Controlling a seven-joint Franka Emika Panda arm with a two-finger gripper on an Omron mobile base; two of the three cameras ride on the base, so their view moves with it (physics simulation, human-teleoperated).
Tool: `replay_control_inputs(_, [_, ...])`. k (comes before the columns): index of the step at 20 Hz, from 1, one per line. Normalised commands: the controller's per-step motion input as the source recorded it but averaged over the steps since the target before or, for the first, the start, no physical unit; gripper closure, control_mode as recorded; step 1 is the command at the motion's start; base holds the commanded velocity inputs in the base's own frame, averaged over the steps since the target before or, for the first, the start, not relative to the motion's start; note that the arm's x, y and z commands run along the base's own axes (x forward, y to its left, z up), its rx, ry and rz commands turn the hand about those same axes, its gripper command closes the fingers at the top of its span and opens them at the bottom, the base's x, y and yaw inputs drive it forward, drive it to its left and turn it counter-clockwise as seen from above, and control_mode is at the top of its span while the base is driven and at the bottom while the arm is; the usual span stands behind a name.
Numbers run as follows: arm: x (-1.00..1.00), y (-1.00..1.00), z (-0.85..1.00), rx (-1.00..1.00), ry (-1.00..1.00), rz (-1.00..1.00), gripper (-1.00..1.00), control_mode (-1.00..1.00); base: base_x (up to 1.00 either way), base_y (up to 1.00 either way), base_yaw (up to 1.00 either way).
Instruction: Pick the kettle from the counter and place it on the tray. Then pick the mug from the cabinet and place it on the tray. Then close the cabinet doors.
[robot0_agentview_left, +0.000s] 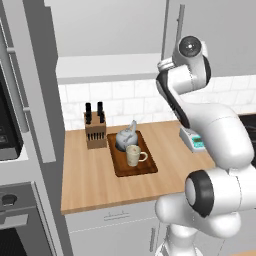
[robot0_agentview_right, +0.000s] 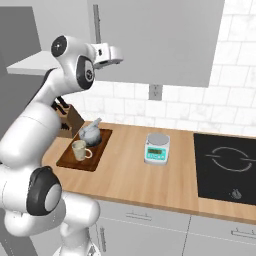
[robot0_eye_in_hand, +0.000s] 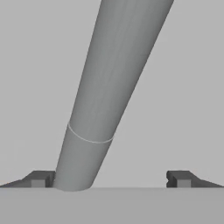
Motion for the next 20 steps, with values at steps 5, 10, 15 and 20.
replay_control_inputs(5, [0.4,0.0,-0.33,0.0,0.0,-0.13,-1.0,-1.0,0.0,0.0,0.0])
replay_control_inputs(10, [0.07,0.02,-0.48,0.0,0.01,-0.04,-1.0,-1.0,0.0,0.0,0.0])
replay_control_inputs(15, [0.06,0.04,-0.61,0.0,0.05,-0.01,-1.0,-1.0,0.0,0.0,0.0])
replay_control_inputs(20, [-0.14,0.2,-0.5,0.0,0.01,0.0,-1.0,-1.0,0.0,0.0,0.0])
